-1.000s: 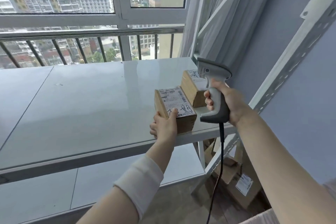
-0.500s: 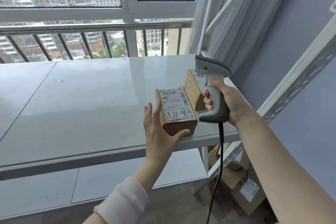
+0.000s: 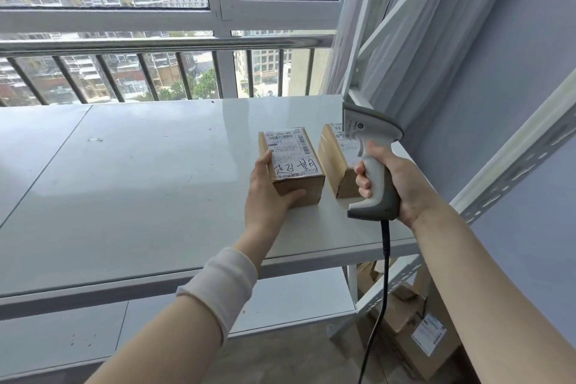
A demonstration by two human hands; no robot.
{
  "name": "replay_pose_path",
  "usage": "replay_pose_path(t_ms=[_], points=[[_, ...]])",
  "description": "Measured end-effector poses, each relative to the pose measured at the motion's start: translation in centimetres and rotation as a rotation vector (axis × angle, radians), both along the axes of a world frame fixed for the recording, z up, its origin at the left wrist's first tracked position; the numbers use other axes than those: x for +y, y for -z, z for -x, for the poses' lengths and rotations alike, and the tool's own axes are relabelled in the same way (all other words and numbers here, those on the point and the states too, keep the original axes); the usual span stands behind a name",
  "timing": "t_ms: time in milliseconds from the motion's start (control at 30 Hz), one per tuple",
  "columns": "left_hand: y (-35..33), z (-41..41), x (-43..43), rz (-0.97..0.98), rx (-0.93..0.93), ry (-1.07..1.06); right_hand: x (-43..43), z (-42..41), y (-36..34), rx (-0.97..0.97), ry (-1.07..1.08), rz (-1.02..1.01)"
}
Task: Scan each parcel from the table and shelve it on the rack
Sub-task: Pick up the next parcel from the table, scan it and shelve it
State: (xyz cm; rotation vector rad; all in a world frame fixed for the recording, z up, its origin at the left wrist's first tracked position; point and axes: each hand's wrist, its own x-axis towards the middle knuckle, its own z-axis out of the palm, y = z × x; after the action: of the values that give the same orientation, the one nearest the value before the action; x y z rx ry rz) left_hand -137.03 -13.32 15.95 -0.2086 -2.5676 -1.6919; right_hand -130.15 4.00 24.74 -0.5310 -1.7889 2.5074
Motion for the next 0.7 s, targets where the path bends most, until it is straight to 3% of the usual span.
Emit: replay_pose_path(t_ms=[700], points=[[-0.5,1.2,0.1,0.076,-0.024,0.025,0.8,-1.0,1.3,-0.012,-0.001,0.006]])
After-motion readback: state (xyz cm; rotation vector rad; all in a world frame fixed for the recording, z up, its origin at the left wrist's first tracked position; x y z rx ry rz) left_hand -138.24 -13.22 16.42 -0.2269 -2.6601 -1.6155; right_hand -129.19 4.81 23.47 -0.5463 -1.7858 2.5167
